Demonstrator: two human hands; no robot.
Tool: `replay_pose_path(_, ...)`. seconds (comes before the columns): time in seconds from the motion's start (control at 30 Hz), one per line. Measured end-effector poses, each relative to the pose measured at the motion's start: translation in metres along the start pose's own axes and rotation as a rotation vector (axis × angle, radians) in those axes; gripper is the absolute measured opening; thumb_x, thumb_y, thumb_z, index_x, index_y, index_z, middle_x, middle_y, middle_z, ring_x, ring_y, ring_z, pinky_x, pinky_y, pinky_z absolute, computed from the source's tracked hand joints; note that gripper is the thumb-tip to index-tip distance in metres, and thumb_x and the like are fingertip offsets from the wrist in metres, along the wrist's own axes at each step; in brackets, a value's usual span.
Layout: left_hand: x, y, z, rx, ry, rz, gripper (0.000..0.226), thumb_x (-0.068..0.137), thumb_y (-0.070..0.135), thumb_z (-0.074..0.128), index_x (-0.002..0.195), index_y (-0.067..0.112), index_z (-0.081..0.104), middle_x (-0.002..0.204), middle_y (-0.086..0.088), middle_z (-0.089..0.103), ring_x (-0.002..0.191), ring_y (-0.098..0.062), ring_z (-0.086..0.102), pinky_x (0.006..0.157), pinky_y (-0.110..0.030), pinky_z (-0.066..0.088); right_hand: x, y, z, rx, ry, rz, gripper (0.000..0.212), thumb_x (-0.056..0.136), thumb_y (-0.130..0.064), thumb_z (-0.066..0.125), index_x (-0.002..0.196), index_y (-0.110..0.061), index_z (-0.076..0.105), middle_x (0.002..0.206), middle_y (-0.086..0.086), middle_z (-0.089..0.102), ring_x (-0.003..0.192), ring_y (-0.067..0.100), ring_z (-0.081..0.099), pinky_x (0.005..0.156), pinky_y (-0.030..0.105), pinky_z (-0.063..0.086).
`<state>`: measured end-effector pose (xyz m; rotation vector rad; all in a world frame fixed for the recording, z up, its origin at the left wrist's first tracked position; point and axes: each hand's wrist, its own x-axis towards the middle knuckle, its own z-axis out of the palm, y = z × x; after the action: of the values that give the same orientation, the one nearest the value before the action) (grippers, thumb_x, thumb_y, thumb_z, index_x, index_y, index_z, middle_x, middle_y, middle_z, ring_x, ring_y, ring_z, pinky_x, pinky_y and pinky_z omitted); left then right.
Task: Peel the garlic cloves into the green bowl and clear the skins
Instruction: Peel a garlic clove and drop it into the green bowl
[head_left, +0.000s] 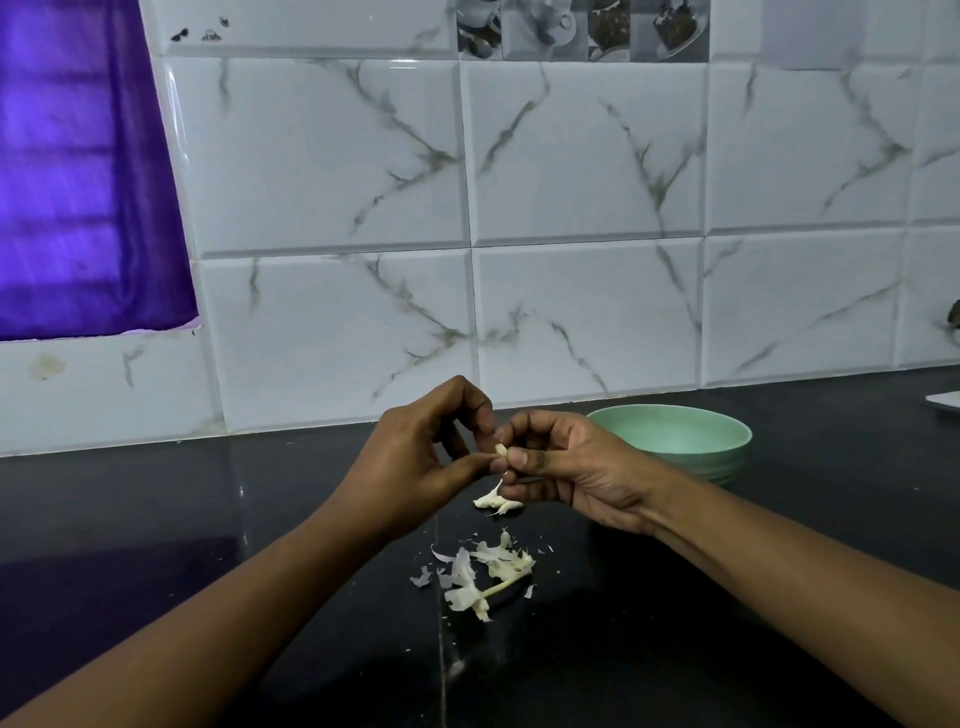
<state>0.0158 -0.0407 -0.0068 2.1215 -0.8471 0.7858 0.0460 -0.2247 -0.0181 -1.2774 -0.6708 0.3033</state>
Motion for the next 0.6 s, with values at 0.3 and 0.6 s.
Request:
replay_pose_path(0.3, 0.0015, 0.0014, 0.0062, -0.084, 0.048, -0.259, 0.012, 0.075, 0.027, 0.078, 0.076, 0.016, 0.073, 0.064, 0.004, 0.071, 0.052, -0.011, 0.067, 0.046, -0.022, 0.049, 0.0058, 0.0052, -0.0007, -0.233, 0.115, -0.240, 0.012, 0.083, 0.004, 0.061, 0.089, -0.006, 0.061, 0.079, 0.000, 0.066, 0.075, 0.009, 0.067, 0.068, 0.026, 0.058)
replay_pose_path(0.6, 0.0038, 0.0057, 0.0052, -0.346, 0.006, -0.448, 0.010, 0.087, 0.017, 0.067, 0.083, 0.010, 0.074, 0.079, -0.003, 0.075, 0.066, -0.019, 0.071, 0.048, -0.022, 0.049, 0.0076, 0.0041, -0.0028, -0.618, 0.193, -0.397, 0.024, 0.083, 0.003, 0.066, 0.085, -0.020, 0.065, 0.081, -0.008, 0.068, 0.085, 0.009, 0.065, 0.079, 0.024, 0.053)
